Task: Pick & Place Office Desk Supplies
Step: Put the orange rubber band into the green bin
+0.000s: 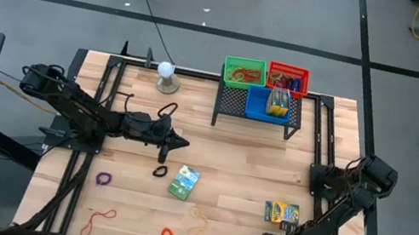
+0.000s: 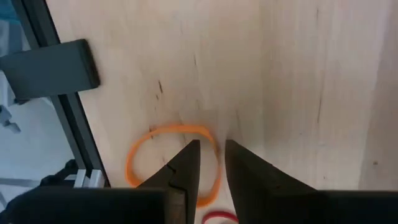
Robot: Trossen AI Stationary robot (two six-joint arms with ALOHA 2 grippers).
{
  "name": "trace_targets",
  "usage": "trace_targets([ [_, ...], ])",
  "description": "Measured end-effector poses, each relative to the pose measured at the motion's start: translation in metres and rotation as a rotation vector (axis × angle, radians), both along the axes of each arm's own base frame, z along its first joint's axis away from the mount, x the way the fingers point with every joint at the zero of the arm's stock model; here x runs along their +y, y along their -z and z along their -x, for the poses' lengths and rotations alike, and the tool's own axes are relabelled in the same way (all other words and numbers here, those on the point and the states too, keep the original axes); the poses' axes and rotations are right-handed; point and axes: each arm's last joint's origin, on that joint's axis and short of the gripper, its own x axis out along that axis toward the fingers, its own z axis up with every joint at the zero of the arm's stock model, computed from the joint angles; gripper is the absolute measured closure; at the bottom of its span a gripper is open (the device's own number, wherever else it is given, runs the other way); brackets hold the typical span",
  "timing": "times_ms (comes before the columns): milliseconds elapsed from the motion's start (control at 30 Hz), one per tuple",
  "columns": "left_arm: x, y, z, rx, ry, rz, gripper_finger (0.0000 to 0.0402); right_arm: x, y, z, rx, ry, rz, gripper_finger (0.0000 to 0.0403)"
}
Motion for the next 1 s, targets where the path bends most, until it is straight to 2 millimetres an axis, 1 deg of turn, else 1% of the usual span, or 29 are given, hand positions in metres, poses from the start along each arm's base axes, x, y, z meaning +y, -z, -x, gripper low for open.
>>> trace_targets([
  [133, -0.001, 0.000, 0.000, 0.001, 0.027, 0.017, 0.0394, -0.003, 0.002, -0.002, 0.020, -0.027, -0.011, 0.0323],
  [200, -0.001, 0.000, 0.000, 0.001, 0.020, 0.017, 0.0394, -0.004, 0.002, -0.004, 0.025, -0.018, -0.013, 0.0332],
  [400, 0.000, 0.000, 0.000, 0.000, -0.007, 0.022, 0.0394, -0.008, -0.001, -0.009, 0.054, 0.053, -0.014, 0.0393],
  [567, 0.000, 0.002, 0.000, 0.016, -0.010, 0.024, 0.0394, -0.006, -0.007, -0.013, 0.060, 0.075, -0.008, 0.0394],
  [633, 0.000, 0.002, 0.000, 0.020, -0.015, 0.034, 0.0394, -0.004, -0.014, -0.016, 0.061, 0.091, -0.008, 0.0398],
  [767, 0.000, 0.002, 0.000, 0.020, -0.018, 0.039, 0.0394, 0.000, -0.037, -0.023, 0.017, 0.114, -0.008, 0.0399],
  [933, 0.000, 0.002, 0.000, 0.022, -0.011, 0.029, 0.0394, -0.003, -0.066, -0.035, -0.040, 0.154, 0.020, 0.0400],
  [1000, 0.000, 0.002, 0.000, 0.019, -0.011, 0.031, 0.0394, -0.006, -0.077, -0.044, -0.078, 0.194, 0.043, 0.0401],
])
